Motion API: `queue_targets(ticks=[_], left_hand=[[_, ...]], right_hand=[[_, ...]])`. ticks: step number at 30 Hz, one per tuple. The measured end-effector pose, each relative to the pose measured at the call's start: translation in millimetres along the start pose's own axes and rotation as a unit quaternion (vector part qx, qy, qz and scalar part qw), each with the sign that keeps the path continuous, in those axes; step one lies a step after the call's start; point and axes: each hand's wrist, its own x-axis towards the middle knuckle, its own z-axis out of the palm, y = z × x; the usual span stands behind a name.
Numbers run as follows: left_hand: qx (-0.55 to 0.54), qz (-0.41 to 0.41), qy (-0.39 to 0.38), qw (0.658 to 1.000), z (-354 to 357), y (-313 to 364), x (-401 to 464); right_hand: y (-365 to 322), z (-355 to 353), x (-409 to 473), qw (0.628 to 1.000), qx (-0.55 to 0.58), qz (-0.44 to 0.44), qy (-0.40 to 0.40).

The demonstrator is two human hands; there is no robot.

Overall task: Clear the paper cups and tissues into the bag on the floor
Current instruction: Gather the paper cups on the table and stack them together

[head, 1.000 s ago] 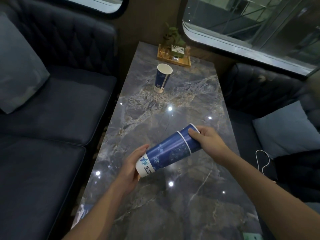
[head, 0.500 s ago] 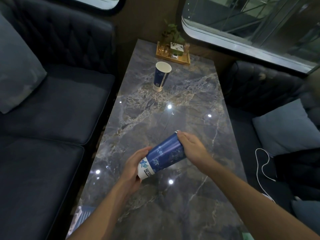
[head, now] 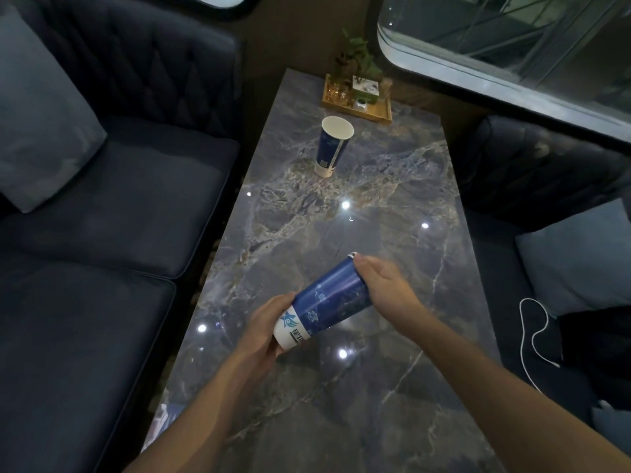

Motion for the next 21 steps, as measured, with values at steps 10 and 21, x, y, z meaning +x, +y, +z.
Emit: queue_targets(ticks=[10,21], left_hand=[[-0.066,-0.003,0.061,0.996,1,16,31],[-0.128,0.034,0.085,0.988,-10,52,97]], right_hand=[[-5,4,48,0.994,0.025,-0.095,-0.042],[-1,-27,184,0.996,-0.029,-0.082,0.006]])
